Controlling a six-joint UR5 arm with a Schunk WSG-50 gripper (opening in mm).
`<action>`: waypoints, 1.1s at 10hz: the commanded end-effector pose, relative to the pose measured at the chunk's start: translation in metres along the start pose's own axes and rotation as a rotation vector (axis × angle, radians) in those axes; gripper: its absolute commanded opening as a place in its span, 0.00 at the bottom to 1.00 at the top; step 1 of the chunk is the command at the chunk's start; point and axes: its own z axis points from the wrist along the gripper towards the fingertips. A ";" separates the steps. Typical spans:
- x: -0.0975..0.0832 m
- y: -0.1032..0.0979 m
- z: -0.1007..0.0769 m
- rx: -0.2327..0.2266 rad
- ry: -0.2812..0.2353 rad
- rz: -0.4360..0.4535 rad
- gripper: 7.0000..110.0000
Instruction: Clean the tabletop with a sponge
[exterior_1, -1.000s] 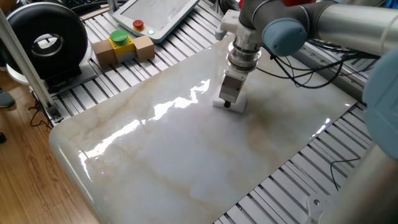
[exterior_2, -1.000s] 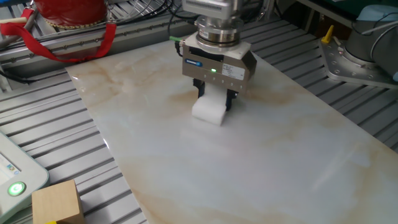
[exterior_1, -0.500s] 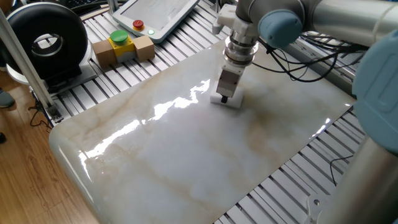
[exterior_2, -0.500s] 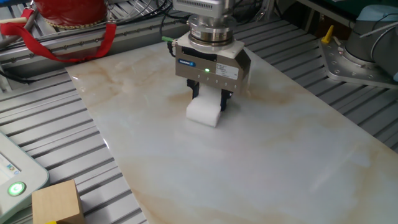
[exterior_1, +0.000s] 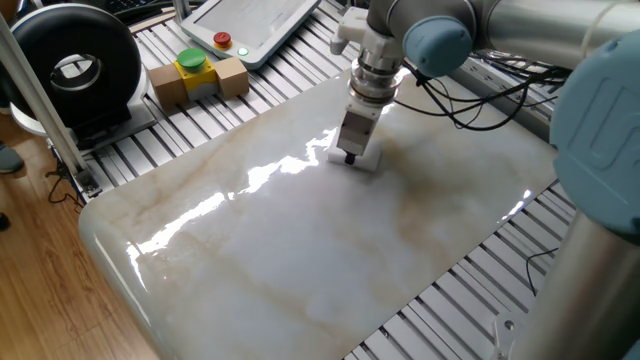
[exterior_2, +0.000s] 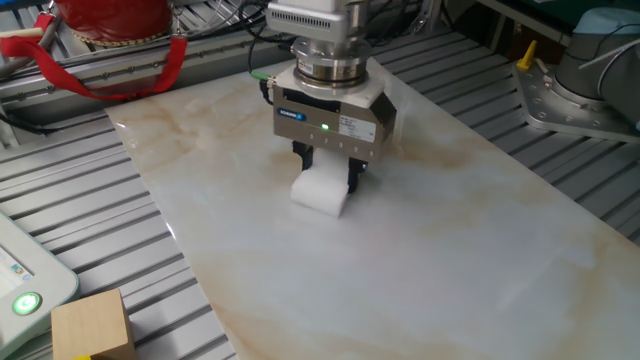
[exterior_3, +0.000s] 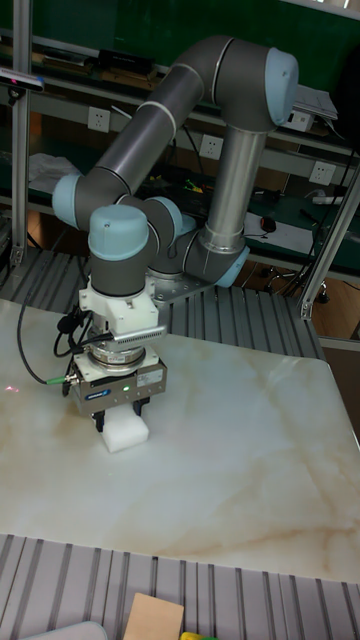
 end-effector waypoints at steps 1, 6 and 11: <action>-0.006 0.012 -0.001 -0.021 -0.009 0.024 0.00; -0.007 0.037 0.006 -0.025 -0.004 0.067 0.00; -0.005 0.058 0.007 -0.038 -0.005 0.103 0.00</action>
